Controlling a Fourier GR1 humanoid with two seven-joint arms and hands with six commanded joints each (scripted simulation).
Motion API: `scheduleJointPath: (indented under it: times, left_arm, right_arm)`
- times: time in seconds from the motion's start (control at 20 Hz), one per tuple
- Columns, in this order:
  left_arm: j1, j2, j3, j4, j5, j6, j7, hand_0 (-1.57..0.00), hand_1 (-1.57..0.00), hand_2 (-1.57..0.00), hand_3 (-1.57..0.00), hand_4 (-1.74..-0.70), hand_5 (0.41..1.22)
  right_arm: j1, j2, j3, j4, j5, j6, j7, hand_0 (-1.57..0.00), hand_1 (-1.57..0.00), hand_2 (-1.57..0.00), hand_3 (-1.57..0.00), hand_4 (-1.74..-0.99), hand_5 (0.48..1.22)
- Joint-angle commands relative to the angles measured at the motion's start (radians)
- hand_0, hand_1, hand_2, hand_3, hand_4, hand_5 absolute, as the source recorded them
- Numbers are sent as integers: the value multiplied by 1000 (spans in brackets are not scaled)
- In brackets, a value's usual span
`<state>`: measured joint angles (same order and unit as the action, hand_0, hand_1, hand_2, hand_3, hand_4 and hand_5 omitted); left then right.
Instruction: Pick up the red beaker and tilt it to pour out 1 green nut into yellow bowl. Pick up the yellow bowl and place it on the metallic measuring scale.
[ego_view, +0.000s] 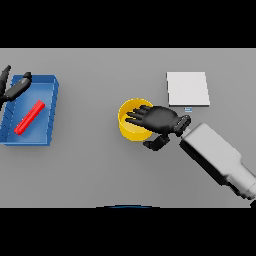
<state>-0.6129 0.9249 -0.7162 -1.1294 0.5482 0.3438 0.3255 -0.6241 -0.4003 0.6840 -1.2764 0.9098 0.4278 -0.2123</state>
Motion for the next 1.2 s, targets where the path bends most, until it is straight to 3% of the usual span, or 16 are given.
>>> scheduleJointPath:
  times: [0.0, 0.2, 0.5, 0.6, 0.65, 0.8, 0.9, 1.0, 1.15]
  left_arm:
    - [-4, 1, -2, 2, -3, -1, 5, 1, 1, 1, 1, -724, 688]
    - [4, 1, 2, 18, -3, -6, -12, 1, 1, 1, 1, -717, 684]
    - [8, 16, 8, -6, 3, -2, -19, 1, 1, 1, 1, -713, 686]
    - [15, 21, 8, -18, 8, 0, -11, 1, 1, 1, 1, -714, 691]
    - [11, 19, 6, -20, 7, 1, -6, 1, 1, 1, 1, -716, 692]
    - [16, 18, 3, -18, 1, 6, -15, 1, 1, 1, 1, -719, 693]
    - [9, 20, 9, -21, 6, 3, -12, 1, 1, 1, 1, -724, 696]
    - [19, 26, 8, -18, 6, -1, -20, 1, 1, 1, 1, -725, 698]
    - [6, 31, 8, -21, 6, -7, -5, 1, 1, 1, 1, -719, 697]
  right_arm:
    - [0, 10, 15, 14, 9, 1, -2, 1, 1, 1, 1, -1250, 708]
    - [-52, 20, 42, 78, 24, 36, -16, 1, 1, 1, 1, -1275, 735]
    - [-62, 67, 26, 108, 0, 91, 56, -3, -16, -19, -43, -1336, 810]
    - [-62, 62, 28, 113, -2, 100, 38, -287, -236, -176, -173, -1387, 873]
    - [-62, 63, 39, 118, 10, 89, 29, -544, -473, -310, -262, -1420, 943]
    - [-68, 55, 41, 121, 5, 93, -18, -1045, -1009, -870, -574, -1552, 1079]
    - [-62, 54, 42, 119, 6, 72, -24, -1235, -1211, -1122, -834, -1614, 1130]
    - [-76, 62, 44, 126, 9, 73, -10, -1356, -1341, -1192, -1041, -1660, 1163]
    - [-77, 54, 38, 135, 12, 44, -29, -1461, -1453, -1264, -1218, -1699, 1191]
